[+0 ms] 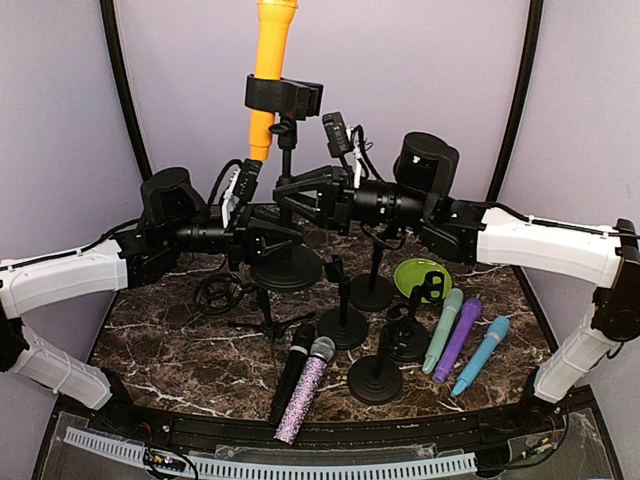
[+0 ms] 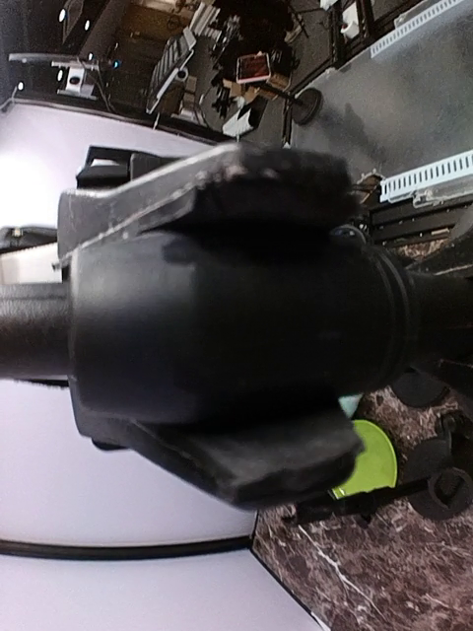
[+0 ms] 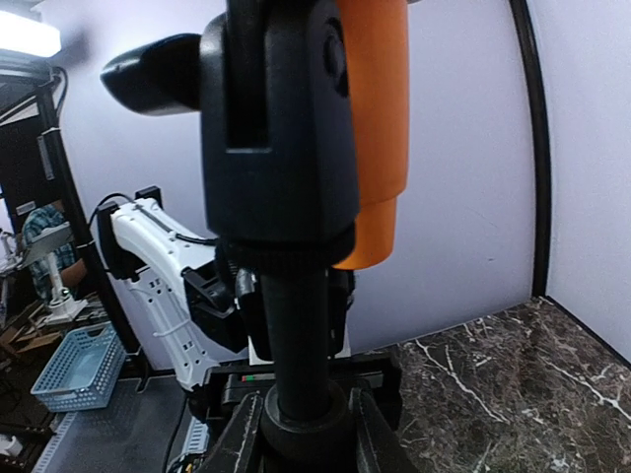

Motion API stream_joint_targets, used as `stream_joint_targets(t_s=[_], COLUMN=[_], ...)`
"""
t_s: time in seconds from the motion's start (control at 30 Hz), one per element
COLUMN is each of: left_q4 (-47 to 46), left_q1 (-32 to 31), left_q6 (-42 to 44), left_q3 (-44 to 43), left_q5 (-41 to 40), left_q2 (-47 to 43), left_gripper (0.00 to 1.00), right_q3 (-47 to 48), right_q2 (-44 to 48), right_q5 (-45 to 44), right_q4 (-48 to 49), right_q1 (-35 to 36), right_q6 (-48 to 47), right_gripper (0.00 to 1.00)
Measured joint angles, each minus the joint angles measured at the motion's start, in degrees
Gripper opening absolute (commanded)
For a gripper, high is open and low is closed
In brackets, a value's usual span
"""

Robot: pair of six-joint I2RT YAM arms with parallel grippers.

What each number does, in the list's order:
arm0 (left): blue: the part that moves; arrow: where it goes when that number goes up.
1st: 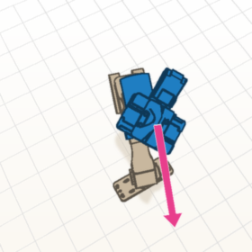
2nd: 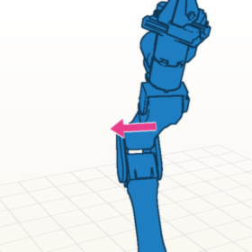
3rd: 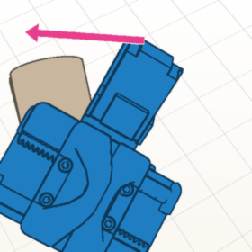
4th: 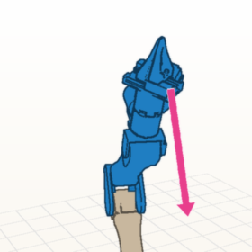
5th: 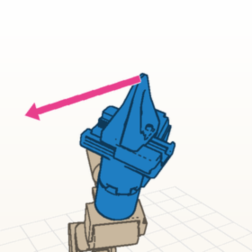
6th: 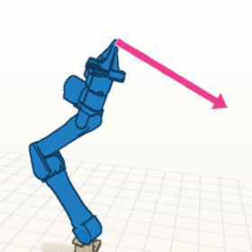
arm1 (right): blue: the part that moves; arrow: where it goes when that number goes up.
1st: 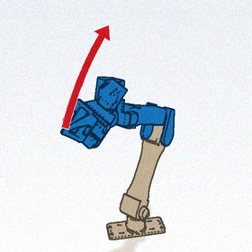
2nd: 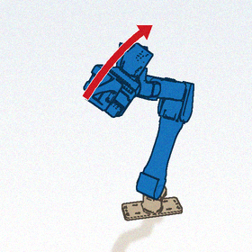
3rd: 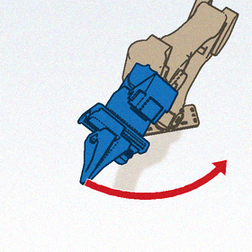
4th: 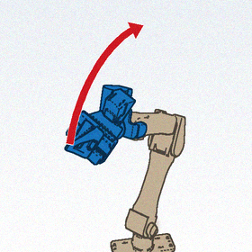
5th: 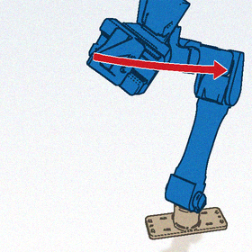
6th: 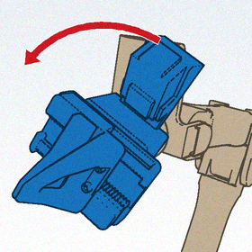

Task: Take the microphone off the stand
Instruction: Unscrew the knob on the stand of the microphone stand.

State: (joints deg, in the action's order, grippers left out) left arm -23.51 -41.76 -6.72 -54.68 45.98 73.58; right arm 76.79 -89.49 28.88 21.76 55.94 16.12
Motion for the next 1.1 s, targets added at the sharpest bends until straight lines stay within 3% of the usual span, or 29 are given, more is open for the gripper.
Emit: stream_joint_targets(t_s=[0.27,0.57,0.73,1.1], left_q4=[-2.0,-2.1,-2.6,-2.6], left_q1=[-0.8,-0.7,0.4,0.4], left_q6=[-2.6,-1.6,0.1,2.2], left_q3=[-1.1,0.0,1.8,3.7], left_q5=[8.7,7.2,2.4,-9.5], left_q2=[1.8,1.4,-0.3,-3.2], left_gripper=[0.0,0.0,0.0,0.0], right_q3=[-0.1,-5.4,-8.4,-9.1], right_q2=[0.0,1.4,5.0,5.7], right_q5=[14.7,17.4,15.0,0.2], right_q4=[2.0,8.9,11.5,9.6], right_q1=[-2.3,-5.2,-8.4,-4.8], right_q6=[3.1,8.0,10.3,9.6], right_gripper=[0.16,0.51,0.64,0.62])
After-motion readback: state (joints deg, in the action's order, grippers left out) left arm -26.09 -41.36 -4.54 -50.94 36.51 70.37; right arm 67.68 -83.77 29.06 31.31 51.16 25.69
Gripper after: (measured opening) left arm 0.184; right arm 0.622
